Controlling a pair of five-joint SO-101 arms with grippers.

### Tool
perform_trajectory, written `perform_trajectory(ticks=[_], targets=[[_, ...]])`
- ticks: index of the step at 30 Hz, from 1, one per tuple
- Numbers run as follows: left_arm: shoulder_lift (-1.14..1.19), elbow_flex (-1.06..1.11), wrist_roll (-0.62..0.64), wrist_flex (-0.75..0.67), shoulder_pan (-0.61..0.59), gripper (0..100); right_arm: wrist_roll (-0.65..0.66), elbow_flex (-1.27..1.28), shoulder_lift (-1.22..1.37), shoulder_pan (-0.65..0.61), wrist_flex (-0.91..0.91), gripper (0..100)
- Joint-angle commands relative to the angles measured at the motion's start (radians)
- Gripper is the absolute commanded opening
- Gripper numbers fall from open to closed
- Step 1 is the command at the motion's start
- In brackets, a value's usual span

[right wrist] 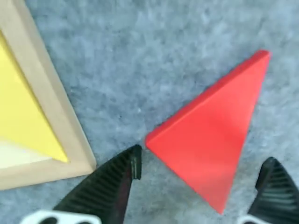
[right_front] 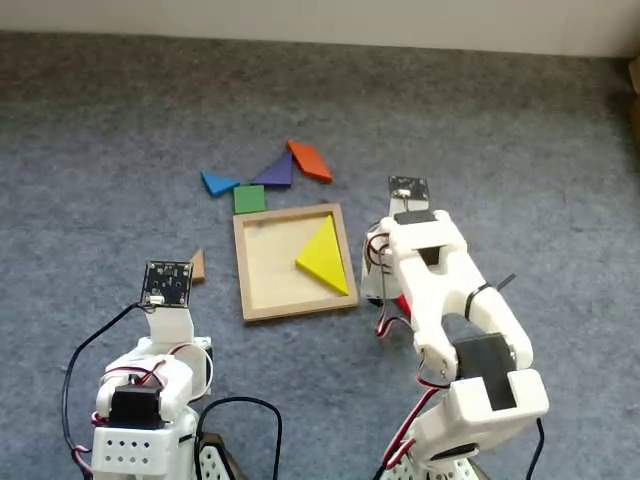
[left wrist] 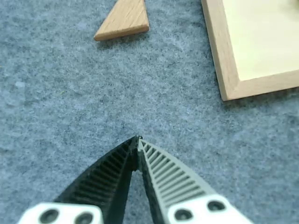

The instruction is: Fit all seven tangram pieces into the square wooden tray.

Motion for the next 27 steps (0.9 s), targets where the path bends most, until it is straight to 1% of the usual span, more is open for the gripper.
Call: perform_trajectory(ticks=[1, 3, 6, 27], targets=[[-0.038, 0.016, -0.003, 0.005, 0.010, 1, -0.009, -0.091, -0.005, 0.036, 0.008, 37.2], [-0.038, 0.016, -0.003, 0.005, 0.010, 1, -0.011, -0.104, -0.005, 0.036, 0.008, 37.2], [-0.038, 0.016, -0.003, 0.005, 0.010, 1, -0.051, -0.124, -0.004, 0.035, 0.007, 37.2], [-0.038, 0.016, -0.003, 0.005, 0.010, 1, -0.058, -0.125, -0.001, 0.036, 0.005, 37.2]])
